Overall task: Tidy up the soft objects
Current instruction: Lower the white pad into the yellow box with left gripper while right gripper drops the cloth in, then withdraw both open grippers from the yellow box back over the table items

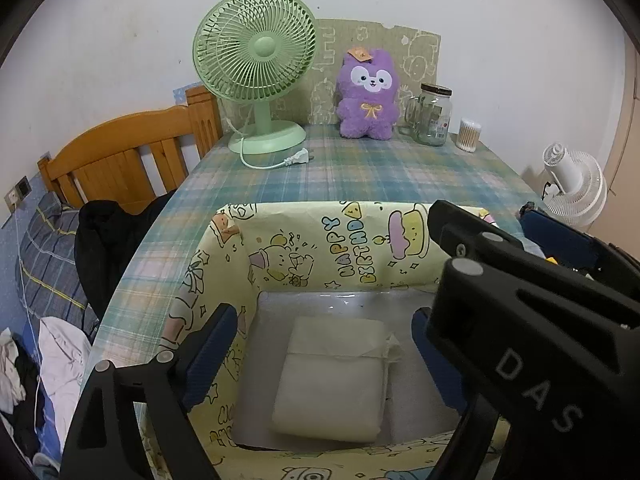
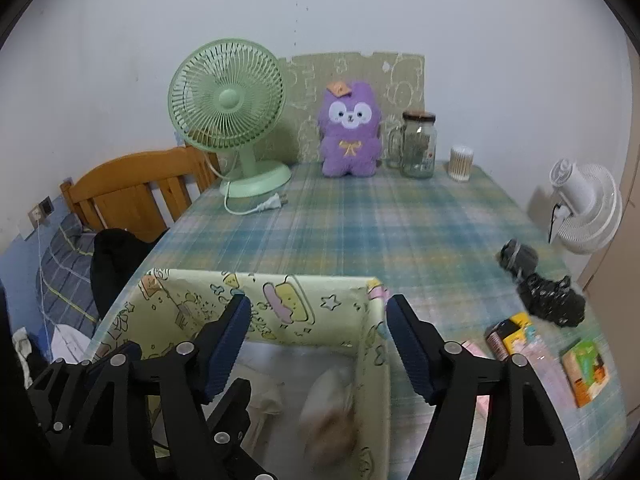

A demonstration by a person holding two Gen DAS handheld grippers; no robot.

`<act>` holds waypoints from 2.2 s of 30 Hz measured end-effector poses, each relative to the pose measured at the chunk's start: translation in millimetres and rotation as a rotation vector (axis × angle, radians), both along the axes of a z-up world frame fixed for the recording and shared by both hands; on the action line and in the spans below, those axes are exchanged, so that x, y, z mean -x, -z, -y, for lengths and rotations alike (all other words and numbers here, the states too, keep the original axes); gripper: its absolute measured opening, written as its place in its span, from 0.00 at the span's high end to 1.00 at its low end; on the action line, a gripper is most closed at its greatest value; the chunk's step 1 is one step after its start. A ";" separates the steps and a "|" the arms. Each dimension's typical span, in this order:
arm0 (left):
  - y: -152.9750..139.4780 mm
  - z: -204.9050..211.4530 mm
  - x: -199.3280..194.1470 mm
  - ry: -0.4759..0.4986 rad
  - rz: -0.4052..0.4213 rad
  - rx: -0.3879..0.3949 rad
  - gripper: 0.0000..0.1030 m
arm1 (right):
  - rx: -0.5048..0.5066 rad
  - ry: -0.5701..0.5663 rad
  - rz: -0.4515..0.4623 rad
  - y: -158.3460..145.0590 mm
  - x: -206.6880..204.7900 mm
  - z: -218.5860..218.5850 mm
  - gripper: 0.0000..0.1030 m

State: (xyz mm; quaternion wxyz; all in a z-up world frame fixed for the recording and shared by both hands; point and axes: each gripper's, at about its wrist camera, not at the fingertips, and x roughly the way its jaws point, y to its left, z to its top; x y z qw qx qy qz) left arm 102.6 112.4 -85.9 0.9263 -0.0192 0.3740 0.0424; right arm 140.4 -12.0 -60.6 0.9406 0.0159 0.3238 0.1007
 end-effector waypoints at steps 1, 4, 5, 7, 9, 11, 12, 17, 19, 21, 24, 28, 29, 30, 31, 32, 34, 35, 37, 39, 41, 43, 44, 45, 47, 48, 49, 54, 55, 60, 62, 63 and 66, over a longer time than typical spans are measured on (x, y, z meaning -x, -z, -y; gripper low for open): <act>-1.4 0.9 0.4 0.000 0.003 0.002 0.11 | 0.000 0.002 -0.002 -1.3 0.6 1.2 0.21; -6.2 3.9 2.6 0.000 0.018 0.002 0.08 | -0.003 0.009 0.005 -4.9 4.9 5.5 0.17; -8.0 5.5 3.7 0.000 0.024 0.001 0.07 | -0.001 0.012 0.010 -6.2 6.3 7.2 0.16; -10.6 8.4 6.0 0.000 0.031 0.000 0.06 | 0.006 0.018 0.017 -8.9 9.3 10.1 0.13; -13.5 10.6 7.9 0.000 0.039 0.001 0.04 | 0.013 0.022 0.025 -11.4 12.8 12.7 0.09; -16.9 12.8 9.8 0.001 0.048 0.001 0.04 | 0.019 0.024 0.039 -14.8 17.2 16.1 0.08; -19.2 14.3 10.8 0.001 0.056 0.001 0.03 | 0.021 0.023 0.043 -16.0 18.6 17.1 0.07; -30.3 20.5 15.8 -0.001 0.086 0.010 0.00 | 0.028 0.023 0.073 -24.1 29.5 24.0 0.05; -33.0 25.4 17.7 0.002 0.094 0.001 0.00 | 0.025 0.031 0.084 -26.5 31.9 29.3 0.04; -35.4 31.0 18.9 0.007 0.097 -0.010 0.00 | 0.025 0.044 0.086 -28.3 33.8 34.4 0.02; -39.0 38.8 22.8 0.013 0.106 -0.017 0.00 | 0.021 0.051 0.086 -31.4 37.3 41.4 0.02; -44.0 47.9 28.0 0.023 0.118 -0.015 0.00 | 0.031 0.060 0.104 -37.7 44.2 50.7 0.02; -45.7 50.6 29.2 0.027 0.122 -0.015 0.00 | 0.032 0.061 0.112 -39.8 46.6 53.8 0.02; -47.1 52.7 30.8 0.029 0.126 -0.017 0.00 | 0.032 0.061 0.115 -41.0 48.4 55.9 0.02; -48.5 55.4 32.1 0.031 0.132 -0.020 0.00 | 0.030 0.062 0.120 -42.3 50.3 59.2 0.02; -50.0 58.4 33.6 0.031 0.137 -0.025 0.00 | 0.028 0.062 0.122 -43.4 51.4 61.9 0.02; -51.8 63.1 36.7 0.038 0.142 -0.026 0.00 | 0.027 0.063 0.129 -45.6 55.1 67.8 0.02; -52.7 65.6 37.8 0.046 0.141 -0.021 0.00 | 0.027 0.064 0.134 -47.0 57.0 70.2 0.02; -54.1 68.9 39.5 0.054 0.142 -0.013 0.00 | 0.029 0.067 0.141 -49.0 60.9 74.2 0.02; -55.4 72.8 41.5 0.059 0.145 -0.010 0.00 | 0.033 0.069 0.146 -51.4 62.5 77.1 0.02; -56.6 78.3 43.8 0.067 0.150 -0.007 0.00 | 0.038 0.077 0.150 -53.3 66.1 81.9 0.02; -57.1 83.7 45.4 0.074 0.150 -0.007 0.00 | 0.045 0.092 0.163 -54.6 69.9 87.2 0.02; -57.3 86.7 46.2 0.078 0.149 -0.007 0.00 | 0.048 0.099 0.166 -55.2 71.8 90.2 0.02; -57.6 89.2 46.7 0.080 0.148 -0.008 0.00 | 0.049 0.102 0.167 -55.6 72.4 92.7 0.02; -58.2 96.0 48.3 0.087 0.149 -0.009 0.00 | 0.048 0.107 0.166 -56.0 75.0 99.6 0.02; -58.1 99.1 49.1 0.091 0.150 -0.008 0.00 | 0.047 0.108 0.165 -56.1 75.9 101.8 0.02; -58.1 102.5 50.4 0.095 0.151 -0.007 0.00 | 0.047 0.110 0.165 -56.5 77.3 105.0 0.02; -59.0 121.6 58.0 0.105 0.182 -0.021 0.00 | 0.056 0.121 0.175 -56.4 85.0 121.4 0.02; -60.0 125.7 60.0 0.098 0.192 -0.035 0.00 | 0.056 0.124 0.177 -56.3 86.5 125.5 0.02; -61.3 140.7 62.1 0.105 0.204 -0.035 0.00 | 0.043 0.136 0.190 -56.9 91.8 143.3 0.02; -60.8 147.5 61.4 0.116 0.203 -0.029 0.00 | 0.036 0.141 0.194 -56.7 93.8 150.6 0.02; -60.4 150.9 61.1 0.123 0.203 -0.026 0.00 | 0.030 0.145 0.195 -56.2 94.5 155.1 0.02; -57.6 160.8 59.9 0.139 0.195 -0.016 0.00 | 0.024 0.155 0.195 -53.9 96.6 164.6 0.02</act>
